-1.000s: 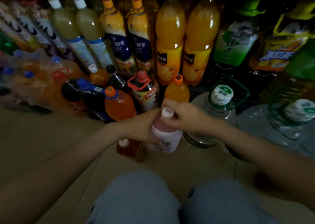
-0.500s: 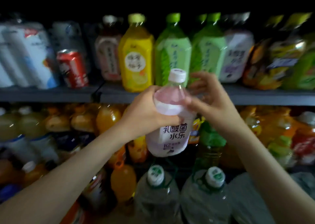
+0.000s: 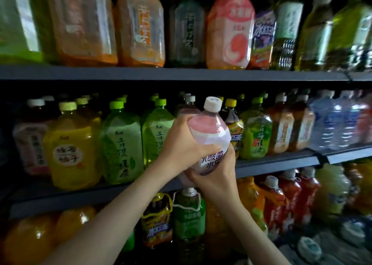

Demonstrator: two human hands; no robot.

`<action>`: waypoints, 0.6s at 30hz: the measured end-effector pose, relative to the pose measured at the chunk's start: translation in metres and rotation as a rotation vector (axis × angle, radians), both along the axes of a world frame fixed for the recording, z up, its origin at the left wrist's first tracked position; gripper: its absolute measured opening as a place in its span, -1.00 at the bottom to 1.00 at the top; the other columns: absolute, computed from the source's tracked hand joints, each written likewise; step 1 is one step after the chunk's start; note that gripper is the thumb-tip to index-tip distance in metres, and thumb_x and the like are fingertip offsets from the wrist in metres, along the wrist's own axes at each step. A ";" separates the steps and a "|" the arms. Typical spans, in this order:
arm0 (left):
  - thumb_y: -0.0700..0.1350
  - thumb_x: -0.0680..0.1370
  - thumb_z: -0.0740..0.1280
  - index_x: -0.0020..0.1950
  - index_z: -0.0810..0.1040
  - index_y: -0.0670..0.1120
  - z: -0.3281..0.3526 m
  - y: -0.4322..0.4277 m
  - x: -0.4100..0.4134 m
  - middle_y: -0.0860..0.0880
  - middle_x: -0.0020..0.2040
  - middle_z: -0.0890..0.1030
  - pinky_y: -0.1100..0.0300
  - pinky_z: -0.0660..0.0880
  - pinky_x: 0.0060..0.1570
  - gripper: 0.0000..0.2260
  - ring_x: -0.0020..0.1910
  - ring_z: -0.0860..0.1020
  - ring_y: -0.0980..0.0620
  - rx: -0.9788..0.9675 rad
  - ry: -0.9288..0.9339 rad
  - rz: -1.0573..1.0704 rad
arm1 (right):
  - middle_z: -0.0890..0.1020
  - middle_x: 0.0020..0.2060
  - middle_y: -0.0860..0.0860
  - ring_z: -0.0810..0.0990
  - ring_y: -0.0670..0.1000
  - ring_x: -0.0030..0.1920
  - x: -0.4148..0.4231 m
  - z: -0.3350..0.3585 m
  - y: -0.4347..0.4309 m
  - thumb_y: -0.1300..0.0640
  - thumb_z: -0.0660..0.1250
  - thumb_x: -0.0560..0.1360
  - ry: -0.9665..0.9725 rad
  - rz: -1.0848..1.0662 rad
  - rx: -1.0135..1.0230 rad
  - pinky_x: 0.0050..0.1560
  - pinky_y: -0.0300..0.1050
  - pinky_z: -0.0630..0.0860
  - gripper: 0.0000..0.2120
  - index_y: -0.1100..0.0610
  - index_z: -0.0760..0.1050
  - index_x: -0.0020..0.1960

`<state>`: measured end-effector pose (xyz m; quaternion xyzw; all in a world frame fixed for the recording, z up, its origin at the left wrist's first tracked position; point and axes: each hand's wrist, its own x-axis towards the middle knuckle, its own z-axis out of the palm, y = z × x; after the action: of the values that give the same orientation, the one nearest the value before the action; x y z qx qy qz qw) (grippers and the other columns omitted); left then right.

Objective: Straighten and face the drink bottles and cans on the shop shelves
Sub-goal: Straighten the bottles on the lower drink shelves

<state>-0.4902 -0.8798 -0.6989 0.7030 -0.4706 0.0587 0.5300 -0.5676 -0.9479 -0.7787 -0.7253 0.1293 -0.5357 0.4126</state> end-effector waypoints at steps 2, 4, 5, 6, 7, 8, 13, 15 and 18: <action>0.06 0.12 0.63 0.15 0.46 0.04 -0.001 -0.021 0.001 0.04 0.10 0.55 0.12 0.52 0.06 -0.34 0.06 0.55 0.07 0.047 -0.002 -0.015 | 0.37 0.14 -0.10 0.38 -0.17 0.20 0.004 -0.003 -0.019 0.01 0.59 0.12 0.004 -0.052 0.003 0.12 -0.46 0.35 -0.11 0.03 0.22 0.33; 0.17 0.05 0.55 0.18 0.47 0.00 -0.007 -0.036 0.004 0.03 0.08 0.56 0.01 0.53 0.07 -0.26 0.06 0.55 0.05 0.076 0.001 -0.021 | 0.34 0.10 -0.11 0.37 -0.09 0.17 0.008 -0.008 -0.032 0.06 0.61 0.13 0.024 -0.106 -0.019 0.10 -0.47 0.33 -0.15 0.00 0.20 0.28; 0.19 0.04 0.53 0.17 0.48 -0.01 -0.009 -0.041 0.005 0.03 0.07 0.57 -0.01 0.54 0.06 -0.25 0.05 0.56 0.05 0.091 0.010 -0.023 | 0.32 0.07 -0.15 0.34 -0.09 0.15 0.010 -0.011 -0.036 0.08 0.62 0.14 0.043 -0.130 -0.028 0.07 -0.51 0.29 -0.15 -0.03 0.17 0.26; 0.19 0.05 0.53 0.16 0.48 -0.01 -0.011 -0.044 0.007 0.04 0.07 0.58 -0.01 0.54 0.06 -0.27 0.04 0.56 0.06 0.100 0.025 -0.024 | 0.28 0.04 -0.19 0.31 -0.11 0.13 0.012 -0.014 -0.040 0.11 0.62 0.15 0.063 -0.148 -0.038 0.04 -0.54 0.26 -0.14 -0.05 0.15 0.25; 0.16 0.07 0.55 0.15 0.48 -0.01 -0.013 -0.046 0.010 0.04 0.07 0.58 -0.01 0.54 0.07 -0.30 0.04 0.57 0.07 0.105 0.039 -0.018 | 0.26 0.03 -0.21 0.27 -0.13 0.12 0.015 -0.015 -0.043 0.12 0.62 0.15 0.086 -0.166 -0.044 0.03 -0.54 0.24 -0.14 -0.04 0.13 0.25; 0.12 0.11 0.57 0.16 0.48 -0.01 -0.013 -0.047 0.012 0.05 0.07 0.58 0.00 0.53 0.08 -0.32 0.05 0.56 0.07 0.099 0.046 -0.016 | 0.26 0.05 -0.20 0.25 -0.14 0.12 0.017 -0.017 -0.045 0.11 0.62 0.16 0.107 -0.180 -0.045 0.07 -0.49 0.25 -0.13 -0.01 0.14 0.28; -0.02 0.37 0.53 0.38 0.33 -0.07 -0.015 -0.054 0.027 0.01 0.28 0.45 0.25 0.35 0.15 -0.34 0.23 0.41 0.05 0.104 -0.059 0.033 | 0.28 0.33 0.20 0.23 0.16 0.35 0.033 -0.012 -0.046 -0.06 0.57 0.27 0.254 -0.301 -0.069 0.29 0.01 0.27 0.10 0.32 -0.04 0.51; -0.04 0.45 0.46 0.47 0.22 -0.12 -0.019 -0.058 0.028 -0.05 0.41 0.36 0.20 0.30 0.26 -0.32 0.36 0.34 -0.01 0.130 -0.127 0.086 | 0.31 0.33 0.22 0.25 0.23 0.33 0.038 -0.012 -0.046 -0.11 0.52 0.33 0.303 -0.376 -0.098 0.24 0.06 0.26 0.05 0.32 -0.03 0.51; -0.09 0.51 0.39 0.54 0.06 -0.14 -0.026 -0.060 0.030 -0.10 0.51 0.20 0.16 0.20 0.39 -0.29 0.47 0.21 -0.06 0.147 -0.226 0.156 | 0.27 0.36 0.19 0.21 0.20 0.34 0.044 -0.014 -0.048 -0.07 0.46 0.39 0.355 -0.393 -0.118 0.25 0.02 0.24 0.00 0.26 -0.11 0.53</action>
<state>-0.4604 -0.9403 -0.7253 0.7632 -0.4743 0.1438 0.4146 -0.5233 -0.9959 -0.7931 -0.7916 0.3066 -0.4765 0.2285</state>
